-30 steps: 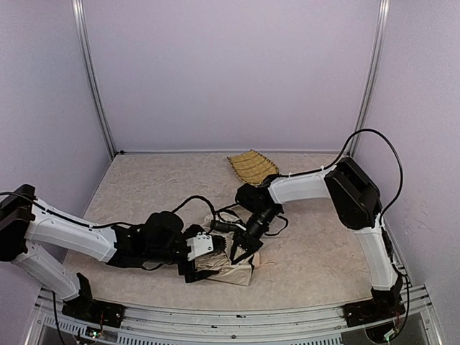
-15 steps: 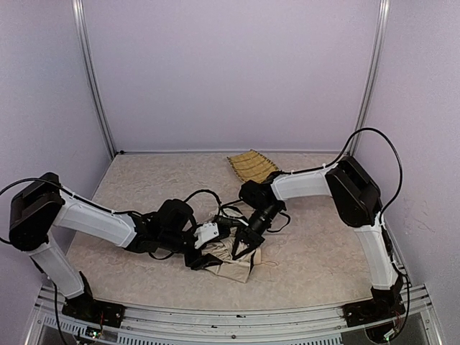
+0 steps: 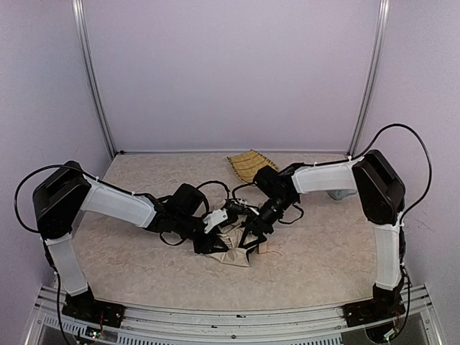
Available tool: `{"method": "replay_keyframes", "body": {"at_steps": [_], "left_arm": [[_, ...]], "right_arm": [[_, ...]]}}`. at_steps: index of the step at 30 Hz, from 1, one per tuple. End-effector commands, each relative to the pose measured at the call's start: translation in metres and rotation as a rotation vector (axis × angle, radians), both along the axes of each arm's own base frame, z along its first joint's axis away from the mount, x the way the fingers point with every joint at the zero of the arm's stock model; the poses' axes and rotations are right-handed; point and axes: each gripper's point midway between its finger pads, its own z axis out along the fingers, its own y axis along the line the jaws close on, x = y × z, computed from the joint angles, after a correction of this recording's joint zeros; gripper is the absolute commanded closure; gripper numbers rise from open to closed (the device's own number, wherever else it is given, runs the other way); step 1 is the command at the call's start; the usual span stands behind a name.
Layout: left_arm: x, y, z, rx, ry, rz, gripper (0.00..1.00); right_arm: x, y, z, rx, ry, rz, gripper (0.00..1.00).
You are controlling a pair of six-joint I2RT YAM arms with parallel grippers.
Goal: Put away the umbrella
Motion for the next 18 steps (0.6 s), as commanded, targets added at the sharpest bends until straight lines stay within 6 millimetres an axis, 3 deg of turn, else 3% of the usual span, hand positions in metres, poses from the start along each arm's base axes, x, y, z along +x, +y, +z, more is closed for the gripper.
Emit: {"method": "replay_keyframes", "body": {"at_steps": [1, 6, 9, 14, 16, 18], "left_arm": [[-0.018, 0.024, -0.045, 0.132, 0.247, 0.035, 0.68], [-0.02, 0.024, -0.05, 0.127, 0.376, 0.024, 0.72], [-0.023, 0.022, -0.054, 0.136, 0.439, 0.025, 0.74], [-0.029, 0.017, -0.051, 0.129, 0.51, 0.009, 0.76], [-0.029, 0.016, -0.051, 0.134, 0.532, 0.014, 0.76], [-0.03, 0.017, -0.053, 0.139, 0.547, 0.015, 0.76]], "right_arm": [[0.035, -0.01, 0.043, 0.038, -0.221, -0.115, 0.27], [0.076, -0.04, 0.071, -0.068, -0.547, -0.325, 0.26], [0.076, -0.048, 0.089, -0.092, -0.798, -0.362, 0.27], [-0.01, -0.015, 0.102, 0.132, -1.105, -0.03, 0.2], [-0.027, -0.006, 0.099, 0.198, -1.167, 0.034, 0.16], [-0.032, 0.002, 0.088, 0.204, -1.187, 0.075, 0.14]]}}
